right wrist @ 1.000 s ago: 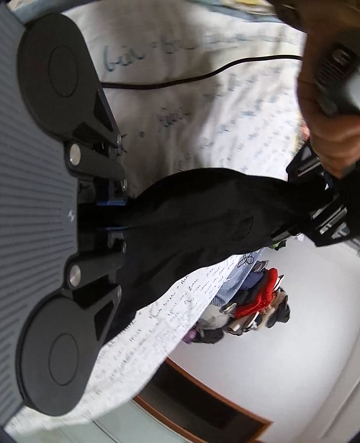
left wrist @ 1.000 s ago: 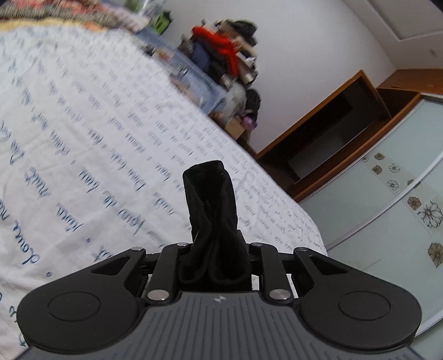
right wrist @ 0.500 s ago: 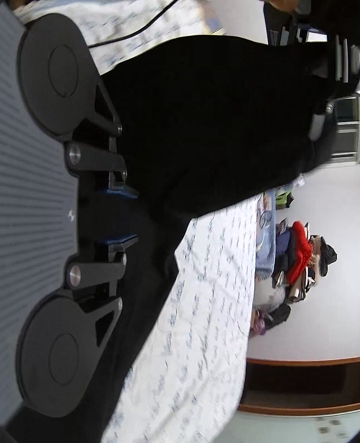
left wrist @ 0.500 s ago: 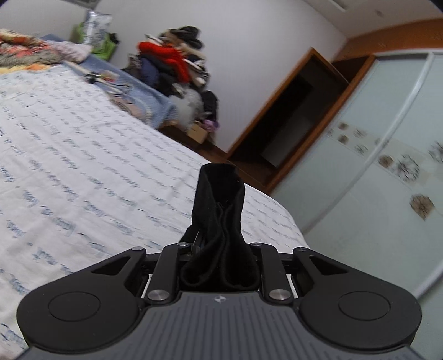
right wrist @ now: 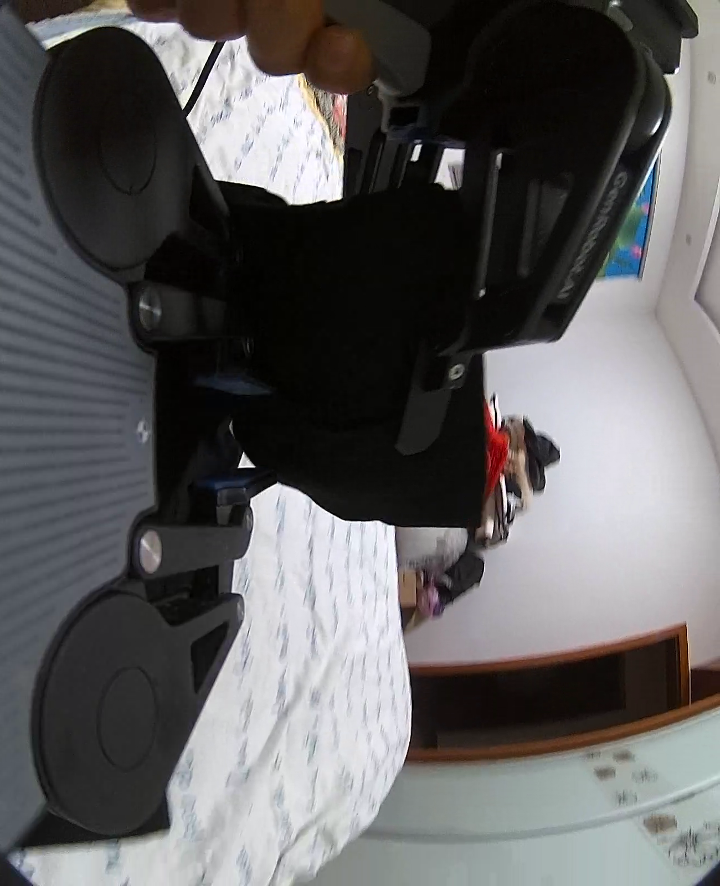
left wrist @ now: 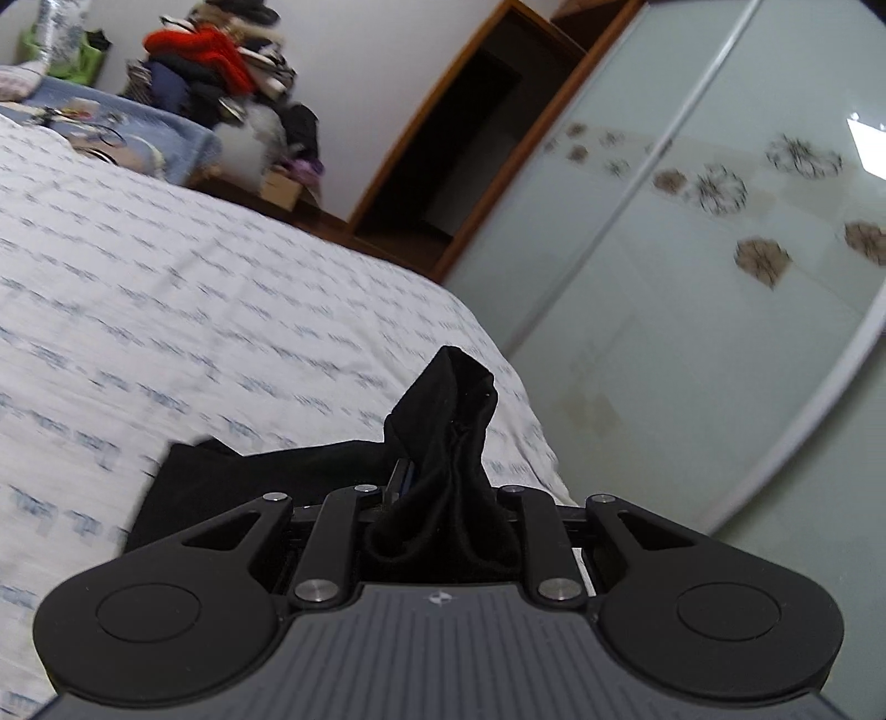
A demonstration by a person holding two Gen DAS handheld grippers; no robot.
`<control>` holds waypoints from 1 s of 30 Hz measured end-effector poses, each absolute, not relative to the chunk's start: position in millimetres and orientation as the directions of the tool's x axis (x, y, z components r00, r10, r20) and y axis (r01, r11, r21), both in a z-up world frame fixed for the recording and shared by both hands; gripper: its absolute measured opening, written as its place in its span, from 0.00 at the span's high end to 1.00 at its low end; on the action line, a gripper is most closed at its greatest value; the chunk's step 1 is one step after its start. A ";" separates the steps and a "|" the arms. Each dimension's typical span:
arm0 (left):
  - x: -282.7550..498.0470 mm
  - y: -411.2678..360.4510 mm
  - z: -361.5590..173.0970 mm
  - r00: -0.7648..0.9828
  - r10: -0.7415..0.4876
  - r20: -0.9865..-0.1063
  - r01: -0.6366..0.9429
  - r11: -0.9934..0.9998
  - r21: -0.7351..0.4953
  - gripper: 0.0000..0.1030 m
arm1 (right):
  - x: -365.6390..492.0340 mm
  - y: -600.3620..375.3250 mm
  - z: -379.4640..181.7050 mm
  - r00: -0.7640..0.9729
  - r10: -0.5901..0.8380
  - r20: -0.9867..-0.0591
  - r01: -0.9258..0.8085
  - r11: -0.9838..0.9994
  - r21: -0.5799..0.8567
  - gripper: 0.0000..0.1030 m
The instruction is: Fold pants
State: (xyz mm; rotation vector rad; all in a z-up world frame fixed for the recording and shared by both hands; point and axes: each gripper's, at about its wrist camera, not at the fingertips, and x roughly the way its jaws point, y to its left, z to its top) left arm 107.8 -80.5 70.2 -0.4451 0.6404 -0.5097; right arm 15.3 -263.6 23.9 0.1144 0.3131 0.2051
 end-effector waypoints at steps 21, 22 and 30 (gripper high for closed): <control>107.0 -225.3 -6.7 0.462 -0.652 -0.602 0.393 0.758 -0.520 0.69 | -42.7 -381.6 -16.6 0.882 -0.126 -0.454 0.190 0.977 0.098 0.58; 103.8 -226.5 -5.3 0.444 -0.679 -0.584 0.420 0.734 -0.533 0.63 | -49.0 -382.4 -15.9 0.878 -0.147 -0.456 0.205 0.975 0.081 0.57; 98.8 -184.6 25.8 0.487 -0.732 -0.475 0.451 0.677 -0.582 0.33 | -84.3 -406.5 3.3 0.830 -0.387 -0.401 0.413 0.911 -0.024 0.57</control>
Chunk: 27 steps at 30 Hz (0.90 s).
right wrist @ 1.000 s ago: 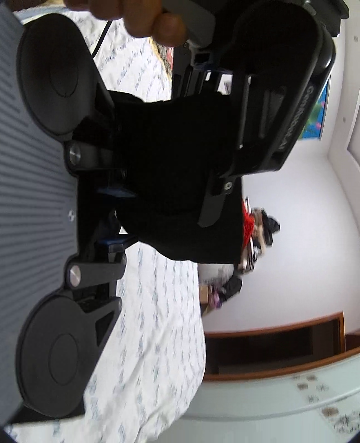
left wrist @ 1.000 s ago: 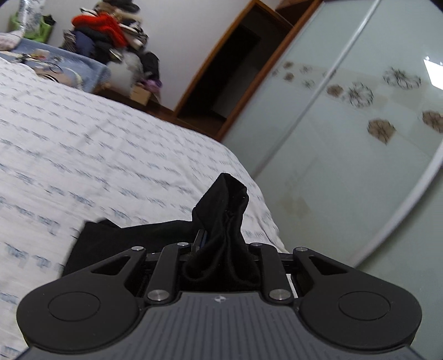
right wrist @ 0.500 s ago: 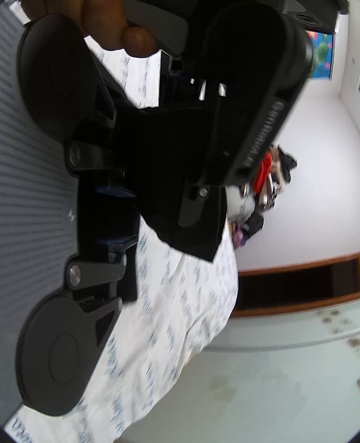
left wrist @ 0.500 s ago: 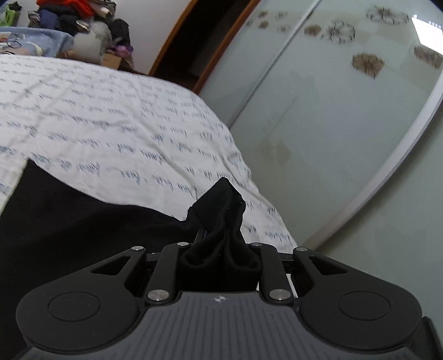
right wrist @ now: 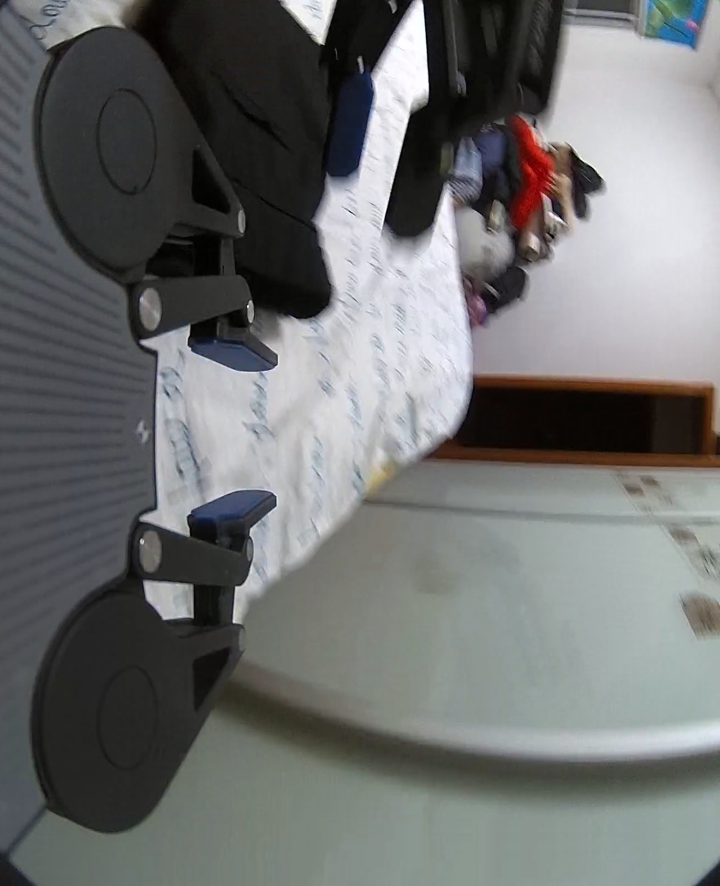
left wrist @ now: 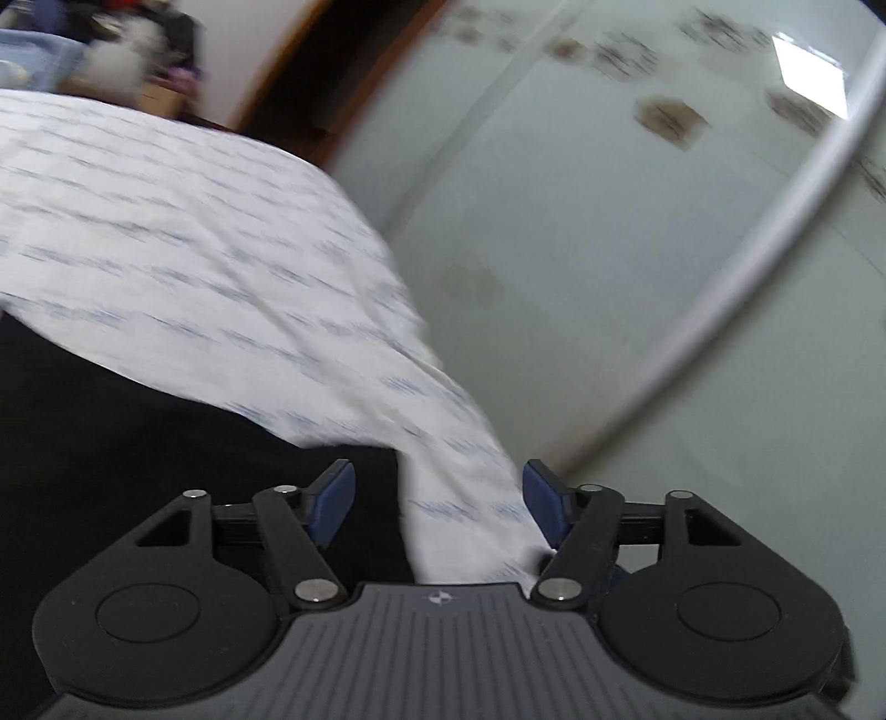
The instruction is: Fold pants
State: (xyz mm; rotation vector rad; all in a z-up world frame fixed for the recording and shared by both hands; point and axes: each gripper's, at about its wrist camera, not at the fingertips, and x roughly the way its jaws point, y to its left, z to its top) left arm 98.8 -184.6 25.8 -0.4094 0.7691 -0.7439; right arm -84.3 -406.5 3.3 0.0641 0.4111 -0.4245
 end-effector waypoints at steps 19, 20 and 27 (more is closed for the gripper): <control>103.1 -118.2 -6.6 0.626 -0.436 -0.646 0.361 0.897 -0.255 0.31 | -71.5 -376.5 -11.4 0.835 -0.071 -0.546 0.153 0.983 0.106 0.98; 104.7 -122.6 -9.8 0.625 -0.419 -0.659 0.366 0.903 -0.226 0.31 | -72.0 -376.5 -12.0 0.826 -0.083 -0.557 0.158 0.984 0.086 0.99; 117.4 -122.1 7.0 0.658 -0.419 -0.626 0.388 0.901 -0.196 0.31 | -58.9 -375.6 14.1 0.856 -0.103 -0.507 0.148 0.988 0.049 0.89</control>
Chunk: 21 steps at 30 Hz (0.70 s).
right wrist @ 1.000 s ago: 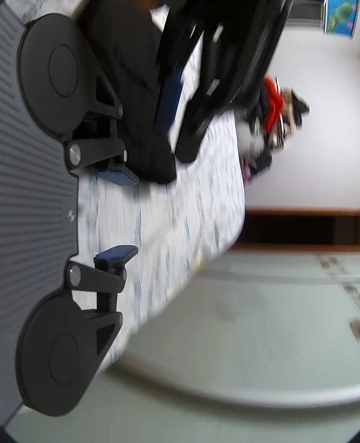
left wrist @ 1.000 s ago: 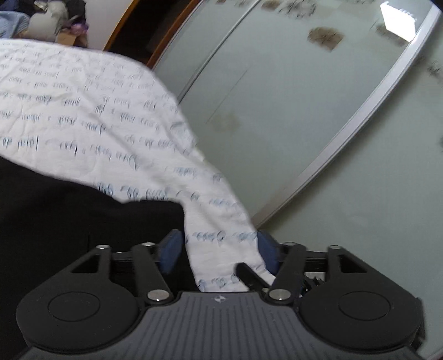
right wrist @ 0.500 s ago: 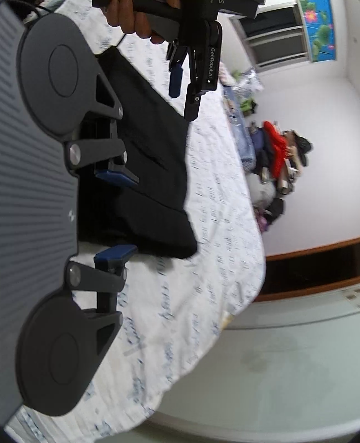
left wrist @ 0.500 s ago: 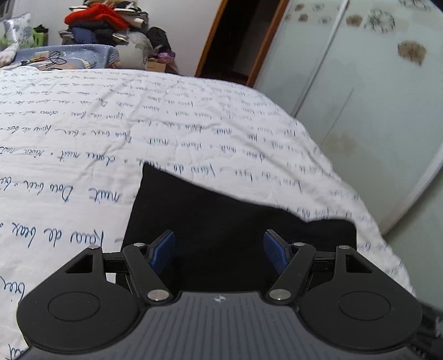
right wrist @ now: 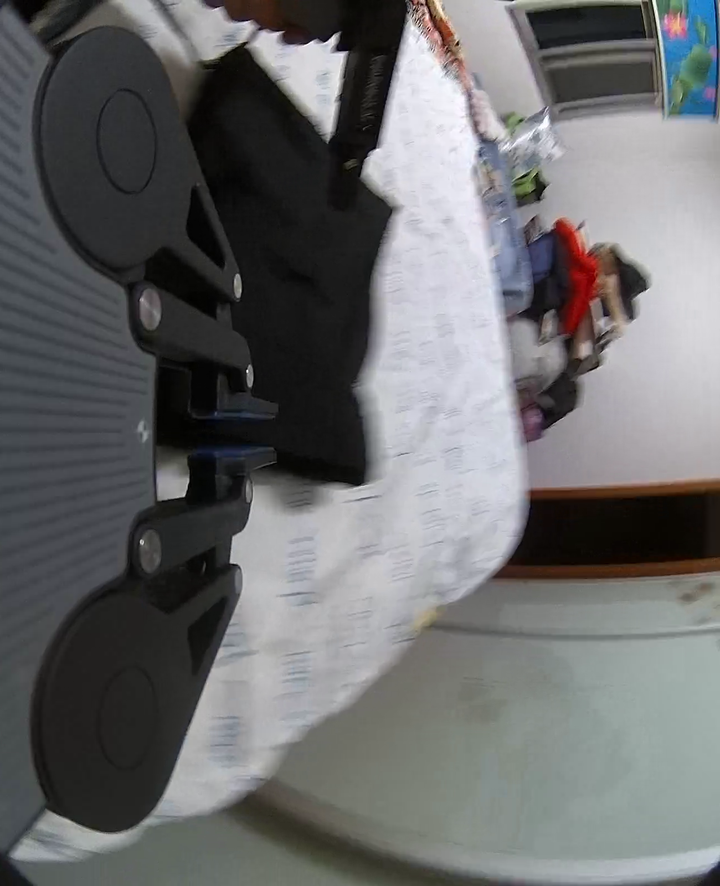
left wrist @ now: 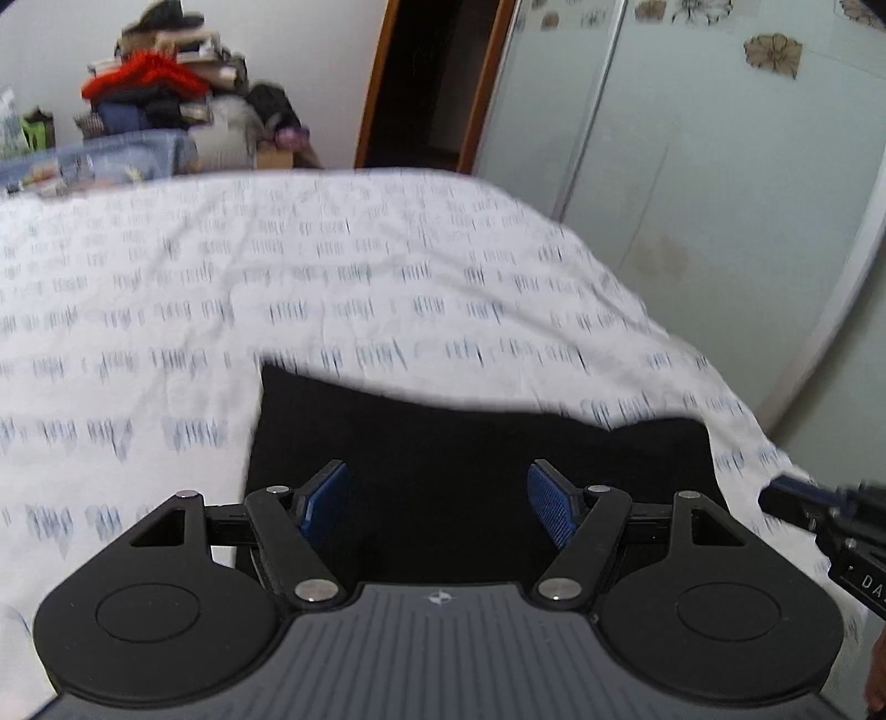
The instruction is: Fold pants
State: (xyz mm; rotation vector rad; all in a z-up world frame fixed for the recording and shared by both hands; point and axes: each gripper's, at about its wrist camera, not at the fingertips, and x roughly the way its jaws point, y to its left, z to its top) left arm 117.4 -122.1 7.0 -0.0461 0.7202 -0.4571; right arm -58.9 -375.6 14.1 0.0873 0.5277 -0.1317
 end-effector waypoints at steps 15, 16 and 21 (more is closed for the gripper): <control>181.5 -118.8 -22.2 0.592 -0.349 -0.726 0.345 0.924 -0.163 0.21 | 35.9 -376.7 1.0 0.790 -0.103 -0.604 0.053 0.994 -0.100 0.90; 174.8 -116.6 -20.1 0.590 -0.354 -0.725 0.347 0.923 -0.168 0.21 | 29.7 -373.9 4.5 0.796 -0.095 -0.597 0.043 0.994 -0.101 0.90; 154.3 -120.8 -33.9 0.570 -0.309 -0.761 0.381 0.920 -0.088 0.21 | 25.9 -369.8 -9.8 0.777 -0.098 -0.622 0.026 0.992 -0.124 0.84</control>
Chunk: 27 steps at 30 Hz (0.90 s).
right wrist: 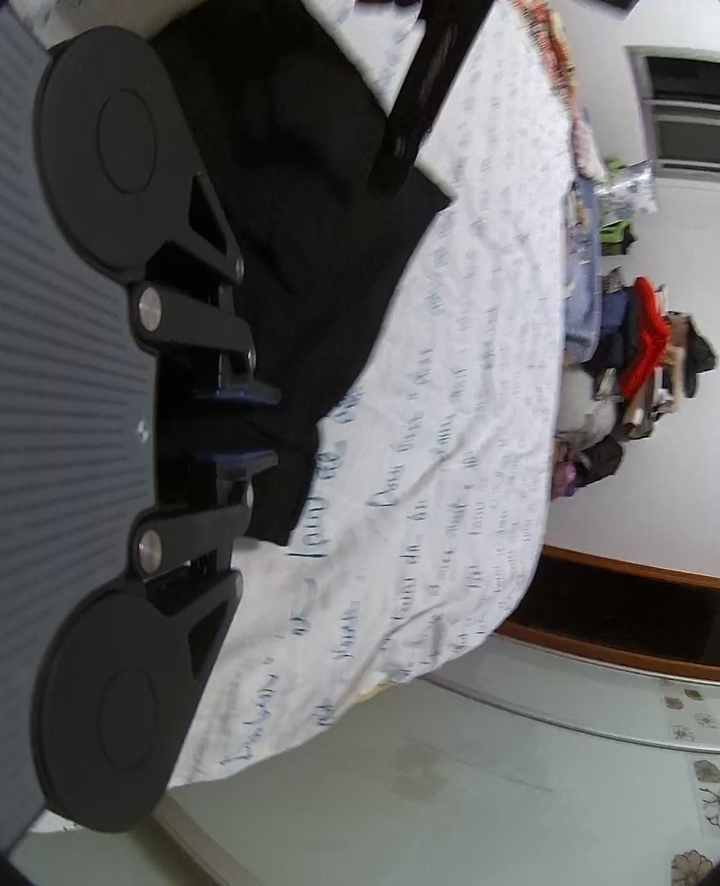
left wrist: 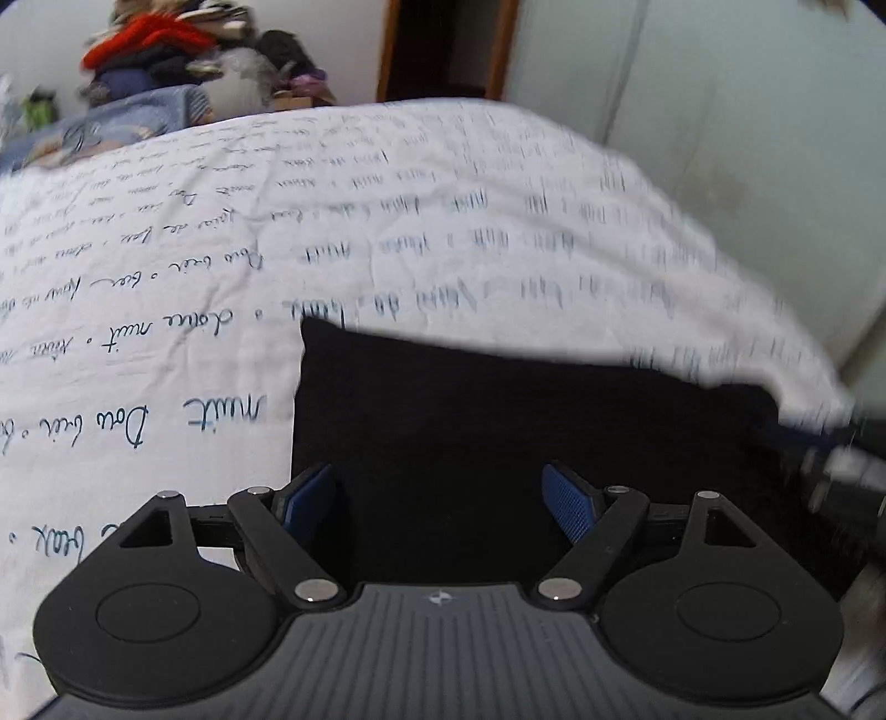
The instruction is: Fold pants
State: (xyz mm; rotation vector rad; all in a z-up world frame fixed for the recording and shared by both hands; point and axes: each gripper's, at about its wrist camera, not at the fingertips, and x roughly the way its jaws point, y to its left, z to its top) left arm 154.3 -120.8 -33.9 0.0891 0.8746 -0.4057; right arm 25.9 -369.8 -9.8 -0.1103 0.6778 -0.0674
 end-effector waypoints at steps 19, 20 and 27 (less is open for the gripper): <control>105.8 -119.1 -31.7 0.625 -0.239 -0.743 0.352 0.936 -0.005 0.20 | -19.4 -326.6 6.7 0.826 -0.128 -0.549 0.039 0.985 -0.171 0.64; 104.0 -119.6 -31.0 0.628 -0.235 -0.742 0.350 0.937 -0.001 0.20 | -22.3 -324.3 8.5 0.829 -0.124 -0.545 0.035 0.985 -0.171 0.64; 88.9 -118.7 -26.8 0.631 -0.225 -0.743 0.334 0.943 -0.002 0.20 | -32.7 -318.7 -3.8 0.796 -0.121 -0.593 0.019 0.984 -0.175 0.55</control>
